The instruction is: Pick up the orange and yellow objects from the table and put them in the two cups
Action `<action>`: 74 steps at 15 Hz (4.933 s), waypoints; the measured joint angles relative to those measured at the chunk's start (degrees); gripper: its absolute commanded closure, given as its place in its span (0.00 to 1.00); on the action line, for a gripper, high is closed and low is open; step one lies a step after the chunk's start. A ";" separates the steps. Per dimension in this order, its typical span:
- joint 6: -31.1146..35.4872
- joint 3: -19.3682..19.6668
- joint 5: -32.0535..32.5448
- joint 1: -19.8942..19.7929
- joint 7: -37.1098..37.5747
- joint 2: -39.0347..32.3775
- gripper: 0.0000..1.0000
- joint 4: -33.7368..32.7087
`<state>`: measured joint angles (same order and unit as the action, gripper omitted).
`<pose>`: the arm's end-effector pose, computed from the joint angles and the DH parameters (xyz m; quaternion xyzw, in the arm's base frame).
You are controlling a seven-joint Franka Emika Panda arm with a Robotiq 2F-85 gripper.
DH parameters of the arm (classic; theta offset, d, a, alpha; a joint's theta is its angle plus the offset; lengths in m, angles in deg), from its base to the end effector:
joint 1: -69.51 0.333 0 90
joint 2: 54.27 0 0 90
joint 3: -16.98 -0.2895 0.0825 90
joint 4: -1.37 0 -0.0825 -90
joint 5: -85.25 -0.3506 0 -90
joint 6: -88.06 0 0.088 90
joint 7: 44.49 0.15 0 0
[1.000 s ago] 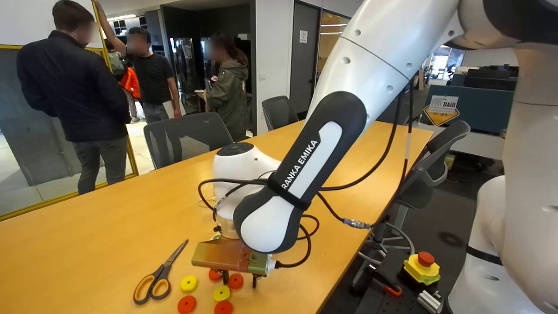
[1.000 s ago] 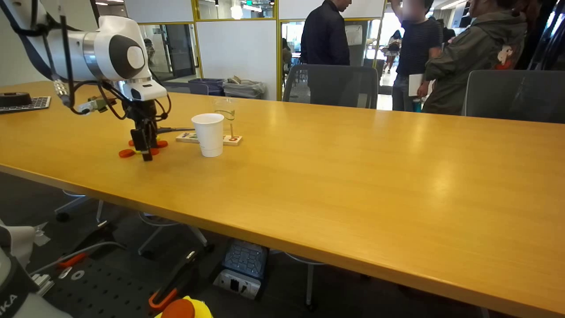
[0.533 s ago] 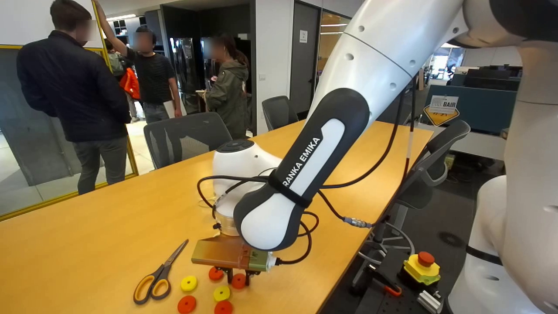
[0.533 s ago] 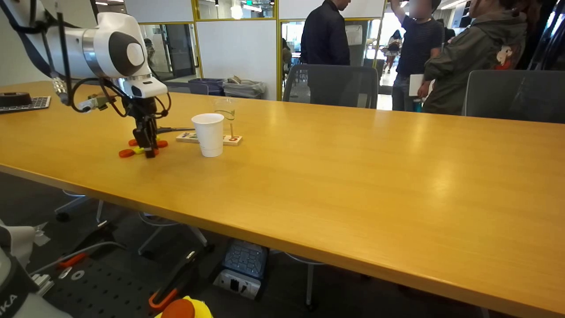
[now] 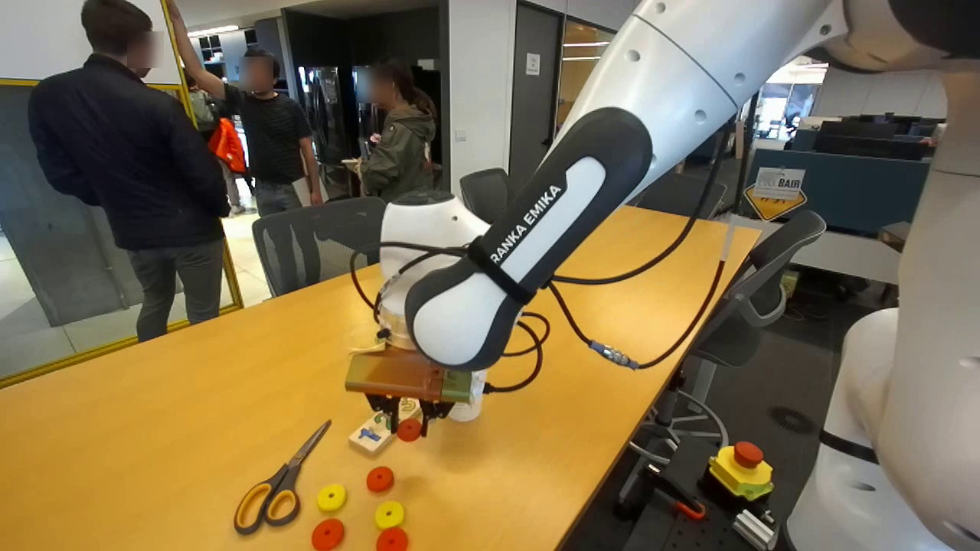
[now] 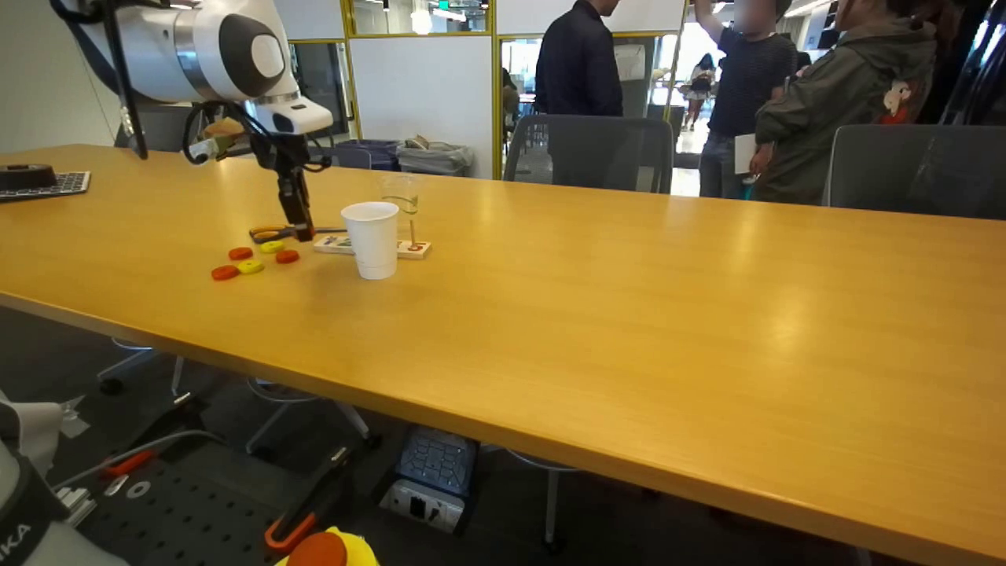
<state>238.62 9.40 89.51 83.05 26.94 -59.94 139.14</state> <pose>0.4584 0.1782 0.2430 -0.9158 0.3964 -0.0533 0.0358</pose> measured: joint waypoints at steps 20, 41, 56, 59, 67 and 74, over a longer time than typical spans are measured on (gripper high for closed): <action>-18.00 3.48 1.91 -9.62 -20.16 7.27 0.39 -5.89; -17.31 -2.15 -14.52 -3.90 -54.54 10.46 0.00 -0.27; 3.60 -4.27 -9.88 -1.16 -45.43 -1.12 0.00 4.73; 3.92 -2.99 -6.63 -0.63 -41.43 -4.20 0.00 3.64; 3.69 -1.47 -5.43 1.88 -39.31 -7.68 0.00 -0.85; 2.28 -0.36 -4.13 4.06 -37.67 -8.87 0.00 -3.11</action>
<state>240.90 9.03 85.38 87.11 -10.73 -68.82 136.03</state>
